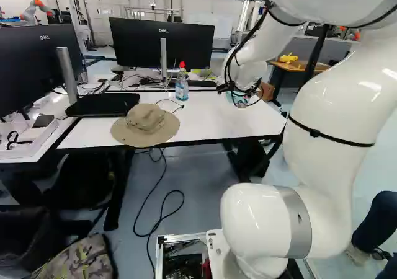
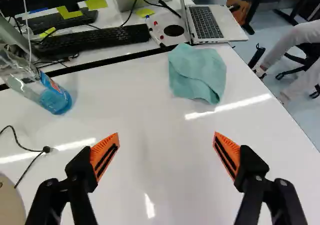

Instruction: Clean the table with the green towel

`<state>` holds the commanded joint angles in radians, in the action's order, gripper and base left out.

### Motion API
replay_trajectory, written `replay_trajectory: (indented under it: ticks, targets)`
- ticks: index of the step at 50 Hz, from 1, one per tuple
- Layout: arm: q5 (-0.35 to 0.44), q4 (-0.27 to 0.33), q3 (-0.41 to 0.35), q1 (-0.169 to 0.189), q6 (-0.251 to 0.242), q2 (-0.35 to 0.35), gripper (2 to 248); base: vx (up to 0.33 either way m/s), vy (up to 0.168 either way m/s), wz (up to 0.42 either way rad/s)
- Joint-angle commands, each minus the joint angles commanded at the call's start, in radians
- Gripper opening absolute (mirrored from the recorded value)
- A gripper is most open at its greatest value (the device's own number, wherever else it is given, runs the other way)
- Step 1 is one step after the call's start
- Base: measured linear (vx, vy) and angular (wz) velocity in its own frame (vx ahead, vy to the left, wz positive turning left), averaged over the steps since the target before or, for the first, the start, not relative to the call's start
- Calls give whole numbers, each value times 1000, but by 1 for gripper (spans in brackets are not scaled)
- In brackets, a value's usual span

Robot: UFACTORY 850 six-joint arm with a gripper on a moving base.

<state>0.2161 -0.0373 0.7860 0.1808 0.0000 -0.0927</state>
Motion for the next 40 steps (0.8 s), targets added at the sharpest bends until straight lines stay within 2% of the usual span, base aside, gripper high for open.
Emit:
replay_trajectory:
  ticks: [21, 40]
  targets:
    - [224, 13, -239, -62, 0, 127, 247, 0, 0, 0]
    - [385, 22, -409, -106, 0, 218, 247, 0, 0, 0]
